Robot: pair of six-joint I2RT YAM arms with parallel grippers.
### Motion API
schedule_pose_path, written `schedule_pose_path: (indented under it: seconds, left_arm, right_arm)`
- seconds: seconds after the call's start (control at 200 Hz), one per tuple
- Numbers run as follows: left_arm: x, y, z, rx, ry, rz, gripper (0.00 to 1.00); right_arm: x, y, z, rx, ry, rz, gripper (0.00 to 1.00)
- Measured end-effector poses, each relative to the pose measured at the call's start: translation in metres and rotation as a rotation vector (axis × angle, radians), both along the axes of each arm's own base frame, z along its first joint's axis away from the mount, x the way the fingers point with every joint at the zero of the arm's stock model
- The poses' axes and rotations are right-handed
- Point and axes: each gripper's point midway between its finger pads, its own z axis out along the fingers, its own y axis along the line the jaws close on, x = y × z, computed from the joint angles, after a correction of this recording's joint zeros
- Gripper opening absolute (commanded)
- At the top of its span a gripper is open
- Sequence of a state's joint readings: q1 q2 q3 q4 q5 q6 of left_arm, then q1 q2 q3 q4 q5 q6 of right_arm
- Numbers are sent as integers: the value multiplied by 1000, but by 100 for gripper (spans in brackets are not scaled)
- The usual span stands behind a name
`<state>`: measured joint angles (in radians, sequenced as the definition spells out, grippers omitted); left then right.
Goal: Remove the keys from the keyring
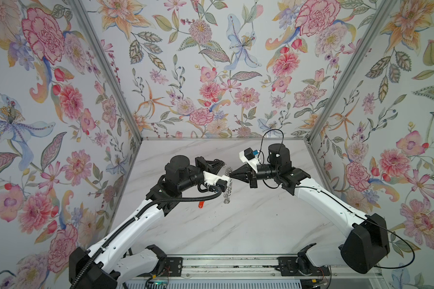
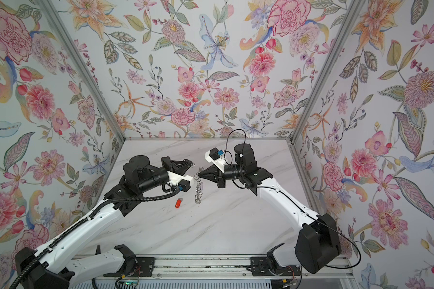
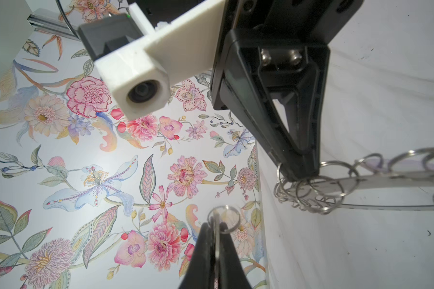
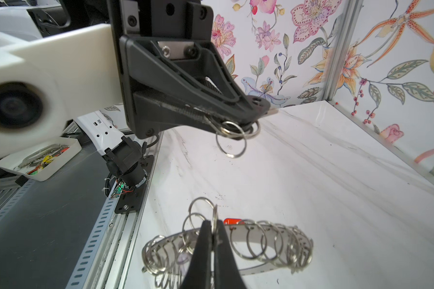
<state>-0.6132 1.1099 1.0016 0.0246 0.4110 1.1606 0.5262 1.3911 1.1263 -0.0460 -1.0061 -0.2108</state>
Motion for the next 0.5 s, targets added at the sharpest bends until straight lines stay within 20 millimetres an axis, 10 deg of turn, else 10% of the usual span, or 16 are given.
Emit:
schedule_pose_path:
  seconds: [0.5]
  left_arm:
    - [-7,32,-7,-273,315,156,0]
  right_arm:
    - [14,8,-29,-59,31,-125,0]
